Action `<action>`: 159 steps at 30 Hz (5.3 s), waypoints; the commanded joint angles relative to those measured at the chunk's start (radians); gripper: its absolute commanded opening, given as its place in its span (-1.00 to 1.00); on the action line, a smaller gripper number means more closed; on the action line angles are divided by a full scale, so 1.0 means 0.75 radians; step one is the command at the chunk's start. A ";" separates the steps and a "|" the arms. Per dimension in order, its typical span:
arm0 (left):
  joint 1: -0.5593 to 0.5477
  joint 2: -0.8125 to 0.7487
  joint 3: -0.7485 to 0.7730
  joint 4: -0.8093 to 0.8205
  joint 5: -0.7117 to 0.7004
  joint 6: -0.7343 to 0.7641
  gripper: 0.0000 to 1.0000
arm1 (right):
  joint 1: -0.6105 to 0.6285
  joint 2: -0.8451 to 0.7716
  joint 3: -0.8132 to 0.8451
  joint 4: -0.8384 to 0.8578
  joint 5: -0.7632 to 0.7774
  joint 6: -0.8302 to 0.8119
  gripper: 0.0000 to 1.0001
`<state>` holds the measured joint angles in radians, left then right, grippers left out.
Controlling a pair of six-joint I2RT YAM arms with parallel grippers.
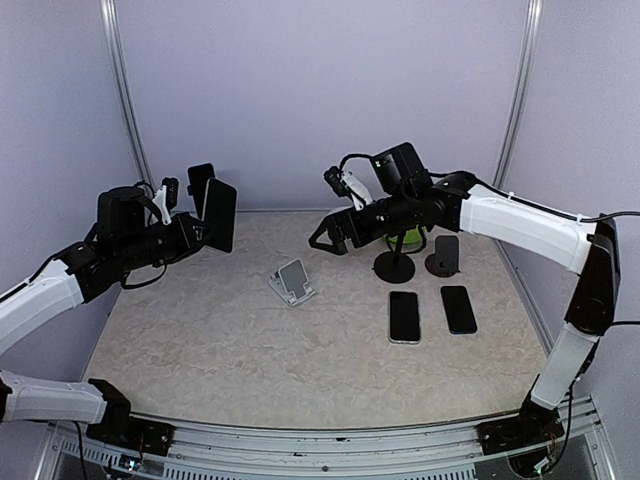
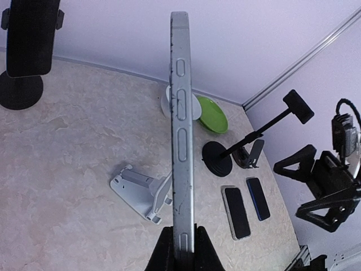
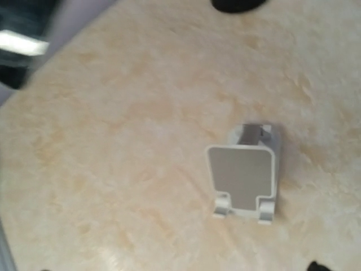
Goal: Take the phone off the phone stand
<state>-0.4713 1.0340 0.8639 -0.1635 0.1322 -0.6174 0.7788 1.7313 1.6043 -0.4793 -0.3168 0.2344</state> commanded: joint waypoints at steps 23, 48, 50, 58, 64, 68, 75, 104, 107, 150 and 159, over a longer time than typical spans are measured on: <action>0.028 -0.047 0.118 -0.096 -0.097 0.019 -1.00 | 0.060 0.823 0.592 -0.022 0.069 -0.023 1.00; 0.172 0.085 0.151 -0.046 0.067 0.135 -1.00 | 0.076 0.935 0.682 0.018 0.376 0.081 0.32; 0.181 0.091 0.143 -0.037 0.079 0.136 -1.00 | 0.076 0.915 0.679 0.020 0.446 0.096 0.18; 0.185 0.139 0.128 0.022 0.120 0.137 -1.00 | 0.055 0.836 0.684 0.020 0.690 0.198 -0.24; 0.185 0.174 0.123 0.043 0.160 0.161 -1.00 | 0.034 0.876 0.774 -0.045 0.855 0.283 -0.37; 0.186 0.193 0.117 0.062 0.184 0.169 -1.00 | 0.011 0.916 0.818 -0.100 0.861 0.404 -0.42; 0.187 0.235 0.107 0.111 0.227 0.154 -1.00 | -0.007 0.937 0.823 -0.152 0.881 0.502 -0.47; -0.014 0.296 -0.091 0.337 0.222 -0.020 -1.00 | 0.006 0.795 0.681 -0.215 0.870 0.553 1.00; -0.092 0.281 -0.177 0.425 0.182 -0.103 -1.00 | 0.010 0.738 0.660 -0.179 0.839 0.521 1.00; -0.833 1.154 0.057 0.780 -0.421 -0.834 -1.00 | 0.029 -0.069 -0.032 0.134 0.708 0.069 1.00; -0.795 1.254 0.123 0.717 -0.360 -0.859 -0.77 | 0.029 -0.094 -0.058 0.145 0.707 0.052 1.00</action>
<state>-1.0840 1.9408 0.9218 0.4164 -0.1368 -1.2358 0.7921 1.6989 1.5723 -0.3931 0.2161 0.2886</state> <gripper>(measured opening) 0.105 0.999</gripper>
